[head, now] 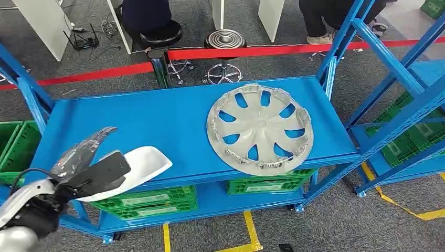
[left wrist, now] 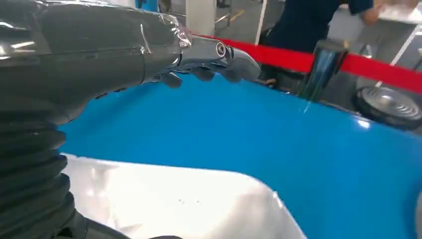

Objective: Take the parts from the cabinet and place them on the table.

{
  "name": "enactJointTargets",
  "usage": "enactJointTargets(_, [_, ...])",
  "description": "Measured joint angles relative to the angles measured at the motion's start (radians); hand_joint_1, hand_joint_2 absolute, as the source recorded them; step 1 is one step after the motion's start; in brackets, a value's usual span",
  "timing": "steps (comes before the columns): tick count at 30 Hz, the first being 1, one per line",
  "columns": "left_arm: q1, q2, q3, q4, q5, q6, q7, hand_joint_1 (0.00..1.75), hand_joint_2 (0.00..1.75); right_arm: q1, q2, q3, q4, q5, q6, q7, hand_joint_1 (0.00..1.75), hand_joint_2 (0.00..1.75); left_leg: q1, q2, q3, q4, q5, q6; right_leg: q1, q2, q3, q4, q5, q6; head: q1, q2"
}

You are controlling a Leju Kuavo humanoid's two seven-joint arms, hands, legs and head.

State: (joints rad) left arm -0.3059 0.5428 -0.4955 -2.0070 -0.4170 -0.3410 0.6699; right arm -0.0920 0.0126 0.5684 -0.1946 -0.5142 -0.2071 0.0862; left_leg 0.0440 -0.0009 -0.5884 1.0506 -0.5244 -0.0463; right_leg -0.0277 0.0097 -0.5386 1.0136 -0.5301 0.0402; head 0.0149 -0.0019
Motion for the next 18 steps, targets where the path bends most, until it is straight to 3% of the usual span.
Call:
enactJointTargets(10, [-0.005, -0.007, 0.008, -0.075, -0.009, -0.043, 0.000, 0.00, 1.75, 0.000, 0.001, 0.000, 0.000, -0.019, 0.001, -0.002, 0.00, 1.75, 0.000, -0.003, 0.000, 0.000, 0.000, 0.000, 0.000, -0.001, 0.000, -0.001, 0.000, 0.000, 0.000, 0.000])
enactJointTargets(18, [0.000, -0.029, -0.006, -0.072, -0.007, -0.088, 0.000, 0.00, 1.75, 0.000, 0.014, 0.008, 0.000, -0.017, 0.012, 0.000, 0.00, 1.75, 0.000, -0.006, 0.000, 0.000, 0.000, 0.000, 0.000, -0.002, 0.000, -0.001, 0.000, 0.000, 0.000, 0.000])
